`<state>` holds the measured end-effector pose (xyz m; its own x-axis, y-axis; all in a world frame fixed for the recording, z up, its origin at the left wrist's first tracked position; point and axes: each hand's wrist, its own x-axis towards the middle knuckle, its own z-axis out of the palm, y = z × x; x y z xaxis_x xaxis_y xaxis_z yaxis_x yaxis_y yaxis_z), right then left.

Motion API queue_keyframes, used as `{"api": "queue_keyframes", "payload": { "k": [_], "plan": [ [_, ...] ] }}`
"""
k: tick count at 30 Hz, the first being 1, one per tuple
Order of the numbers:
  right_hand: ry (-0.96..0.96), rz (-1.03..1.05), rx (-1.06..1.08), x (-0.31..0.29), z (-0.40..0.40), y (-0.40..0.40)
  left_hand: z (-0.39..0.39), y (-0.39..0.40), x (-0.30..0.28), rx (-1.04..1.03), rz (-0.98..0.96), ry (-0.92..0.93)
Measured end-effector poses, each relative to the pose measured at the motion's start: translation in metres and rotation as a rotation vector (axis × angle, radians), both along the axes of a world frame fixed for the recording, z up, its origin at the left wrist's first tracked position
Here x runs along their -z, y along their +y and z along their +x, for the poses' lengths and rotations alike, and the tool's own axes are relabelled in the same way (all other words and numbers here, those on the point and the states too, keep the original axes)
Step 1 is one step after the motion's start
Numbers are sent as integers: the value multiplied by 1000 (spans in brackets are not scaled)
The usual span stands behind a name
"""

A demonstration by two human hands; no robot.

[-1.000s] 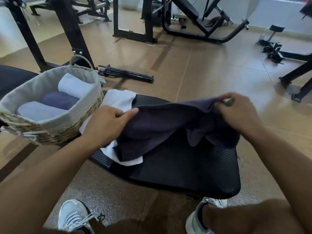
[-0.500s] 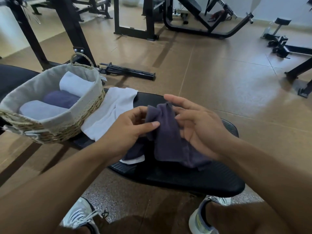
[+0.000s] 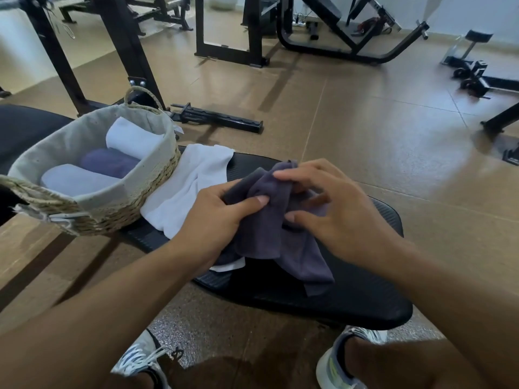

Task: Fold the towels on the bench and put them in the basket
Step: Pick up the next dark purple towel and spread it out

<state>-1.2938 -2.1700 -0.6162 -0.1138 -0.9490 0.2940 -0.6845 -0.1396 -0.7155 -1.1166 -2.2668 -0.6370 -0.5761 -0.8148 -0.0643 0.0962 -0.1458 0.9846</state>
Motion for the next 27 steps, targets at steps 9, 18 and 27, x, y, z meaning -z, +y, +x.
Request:
{"api": "queue_keyframes", "payload": {
  "k": [9,18,27],
  "plan": [
    [577,-381,-87,7,12,-8,4,-6,-11,140,396,-61],
    [567,-273,-271,15,12,-13,10,-15,-14,245,624,-28],
    [437,-216,-135,16,18,-18,6,-8,-3,-171,209,-186]
  ]
}}
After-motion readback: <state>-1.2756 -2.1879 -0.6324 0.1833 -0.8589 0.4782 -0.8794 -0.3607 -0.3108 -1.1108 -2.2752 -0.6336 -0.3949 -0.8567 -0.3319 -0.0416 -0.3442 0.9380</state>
